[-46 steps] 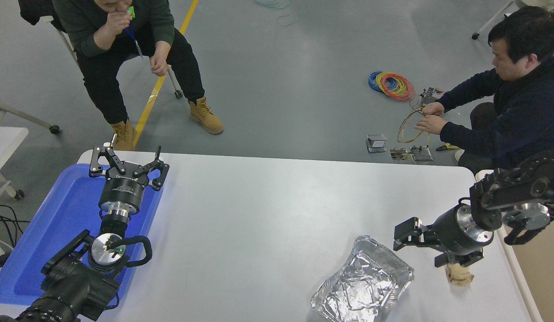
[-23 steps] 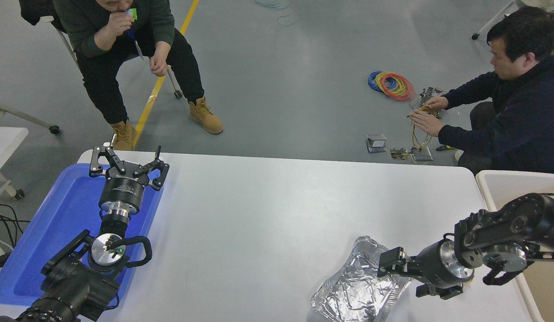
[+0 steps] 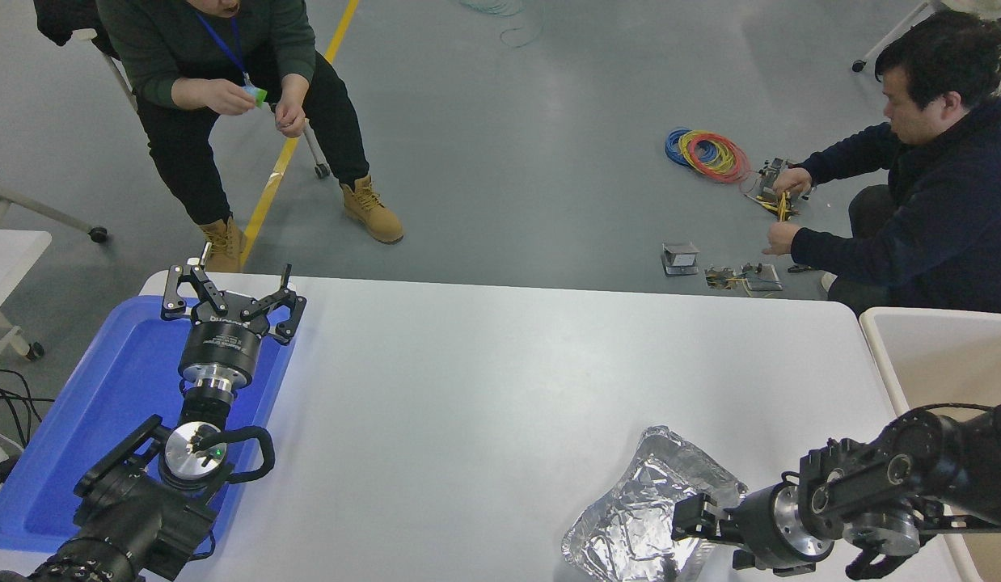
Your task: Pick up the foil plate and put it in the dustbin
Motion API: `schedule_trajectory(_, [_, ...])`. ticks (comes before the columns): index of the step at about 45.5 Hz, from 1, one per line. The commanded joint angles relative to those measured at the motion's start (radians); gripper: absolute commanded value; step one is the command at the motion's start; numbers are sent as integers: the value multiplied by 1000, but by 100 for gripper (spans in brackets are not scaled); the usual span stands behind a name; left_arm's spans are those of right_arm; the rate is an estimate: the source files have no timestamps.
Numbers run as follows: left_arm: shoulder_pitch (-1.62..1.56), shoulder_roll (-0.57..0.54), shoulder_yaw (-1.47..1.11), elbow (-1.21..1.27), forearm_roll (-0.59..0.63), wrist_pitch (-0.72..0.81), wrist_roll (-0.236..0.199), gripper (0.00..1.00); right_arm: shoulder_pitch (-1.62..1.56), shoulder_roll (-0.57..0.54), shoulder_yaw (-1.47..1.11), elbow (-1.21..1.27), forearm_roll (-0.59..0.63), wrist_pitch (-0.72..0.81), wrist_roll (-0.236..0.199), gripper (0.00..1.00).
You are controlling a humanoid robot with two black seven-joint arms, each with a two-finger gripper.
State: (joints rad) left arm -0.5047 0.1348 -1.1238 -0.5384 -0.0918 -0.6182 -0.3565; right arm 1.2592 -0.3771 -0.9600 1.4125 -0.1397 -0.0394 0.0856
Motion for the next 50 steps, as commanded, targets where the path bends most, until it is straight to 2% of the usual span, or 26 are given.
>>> schedule_trajectory(1, [0,0,-1,0,0,0,1,100,-15,12,-5,-3,-14,-27,0,56])
schedule_trajectory(6, [0,0,1,0,0,0,-1,100,-23,14,-5,-3,-14,-30,0,55])
schedule_trajectory(10, [0,-1,-1,0,0,0,1,100,-24,20,-5,-3,-14,-30,0,41])
schedule_trajectory(15, [0,0,-1,0,0,0,-1,100,-24,26,-9,-3,-21,-30,2,18])
schedule_trajectory(23, [0,-1,1,0,0,0,-1,100,-21,33,-13,-3,-29,-30,3,0])
schedule_trajectory(37, [0,0,1,0,0,0,-1,100,14,43,-49,-3,-29,-30,6,0])
schedule_trajectory(50, [0,0,1,0,0,0,-1,100,195,33,-157,8,-26,-10,23,0])
